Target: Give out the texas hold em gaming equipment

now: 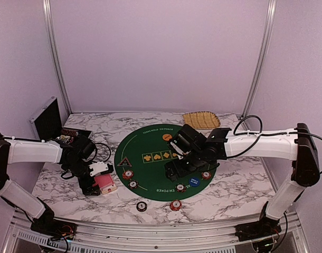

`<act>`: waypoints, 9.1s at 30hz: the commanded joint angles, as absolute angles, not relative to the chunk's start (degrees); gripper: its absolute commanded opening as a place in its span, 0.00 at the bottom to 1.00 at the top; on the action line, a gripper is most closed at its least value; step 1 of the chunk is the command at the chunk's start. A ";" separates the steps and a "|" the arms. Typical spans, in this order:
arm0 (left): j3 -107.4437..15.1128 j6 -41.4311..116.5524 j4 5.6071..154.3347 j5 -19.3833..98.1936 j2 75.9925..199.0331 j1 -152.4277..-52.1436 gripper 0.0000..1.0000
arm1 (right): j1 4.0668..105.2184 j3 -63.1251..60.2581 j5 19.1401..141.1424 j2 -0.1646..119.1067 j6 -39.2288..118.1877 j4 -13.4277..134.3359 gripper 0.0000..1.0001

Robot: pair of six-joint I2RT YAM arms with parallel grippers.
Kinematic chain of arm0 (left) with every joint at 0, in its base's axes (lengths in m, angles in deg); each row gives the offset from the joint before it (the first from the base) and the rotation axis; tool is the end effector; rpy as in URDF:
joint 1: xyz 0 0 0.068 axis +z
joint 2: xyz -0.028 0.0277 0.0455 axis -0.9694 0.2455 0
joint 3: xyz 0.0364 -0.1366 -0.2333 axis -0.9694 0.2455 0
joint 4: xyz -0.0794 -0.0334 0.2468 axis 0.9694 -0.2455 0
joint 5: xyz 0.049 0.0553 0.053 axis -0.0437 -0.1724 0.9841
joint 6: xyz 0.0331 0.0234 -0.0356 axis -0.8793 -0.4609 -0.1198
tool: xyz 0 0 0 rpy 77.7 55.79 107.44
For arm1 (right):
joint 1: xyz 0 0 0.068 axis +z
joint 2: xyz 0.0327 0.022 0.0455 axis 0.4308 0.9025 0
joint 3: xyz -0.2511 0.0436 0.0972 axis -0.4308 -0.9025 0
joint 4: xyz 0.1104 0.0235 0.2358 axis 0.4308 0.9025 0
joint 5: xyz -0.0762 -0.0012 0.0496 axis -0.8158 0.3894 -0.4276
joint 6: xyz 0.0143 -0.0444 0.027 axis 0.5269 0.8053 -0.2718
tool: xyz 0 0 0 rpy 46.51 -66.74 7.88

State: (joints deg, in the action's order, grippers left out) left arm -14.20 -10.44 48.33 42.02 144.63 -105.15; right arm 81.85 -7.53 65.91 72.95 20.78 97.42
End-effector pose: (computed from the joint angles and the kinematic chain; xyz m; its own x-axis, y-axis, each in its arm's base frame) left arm 0.2085 -0.1213 0.1506 -0.3608 0.8810 -0.3061 0.9059 0.4091 0.1096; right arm 0.1912 0.2796 0.2303 -0.7877 -0.4105 -0.4594 -0.5076 0.8550 0.1064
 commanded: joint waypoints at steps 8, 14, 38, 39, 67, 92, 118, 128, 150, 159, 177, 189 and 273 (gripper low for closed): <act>-13.54 -10.38 47.95 42.97 144.80 -105.32 0.76 | 81.53 -6.91 65.29 70.77 20.32 97.01 0.99; -13.84 -10.70 46.56 42.62 144.13 -105.32 0.65 | 81.59 -6.98 65.73 71.11 20.18 96.37 0.98; -16.48 -9.98 42.68 40.01 140.14 -105.41 0.18 | 81.50 -7.85 71.88 72.61 17.58 90.03 0.98; -16.67 -9.93 42.43 39.84 140.03 -105.41 0.17 | 81.46 -7.96 73.36 72.61 17.44 89.55 0.98; -29.00 -7.09 34.25 33.42 137.78 -108.79 0.02 | 79.91 -9.07 104.36 81.06 0.34 54.82 0.98; -31.87 -7.52 34.10 32.57 137.66 -110.68 0.00 | 79.69 -3.98 116.95 97.30 -23.60 23.82 0.84; -33.32 -8.20 34.22 32.97 139.48 -111.27 0.00 | 80.19 5.59 119.34 106.93 -30.53 18.58 0.54; -33.50 -8.27 34.61 34.18 139.63 -111.42 0.06 | 80.55 5.61 119.83 107.78 -31.14 18.42 0.25; -28.85 -17.33 36.39 33.73 117.05 -111.38 0.99 | 80.88 5.10 117.61 103.54 -29.00 20.32 0.02; -25.49 -12.88 41.95 31.22 120.61 -111.45 0.99 | 82.30 4.51 115.65 100.21 -25.36 24.33 0.02; -22.76 -13.82 41.45 31.58 124.05 -114.37 0.99 | 85.26 7.44 114.39 100.23 -23.78 26.11 0.02; -22.64 -11.66 43.68 35.02 123.60 -114.37 0.92 | 85.59 6.45 114.03 99.86 -23.46 26.20 0.02; -24.54 -10.08 43.61 35.13 126.13 -114.28 0.53 | 86.33 13.34 114.23 108.05 -26.37 27.80 0.32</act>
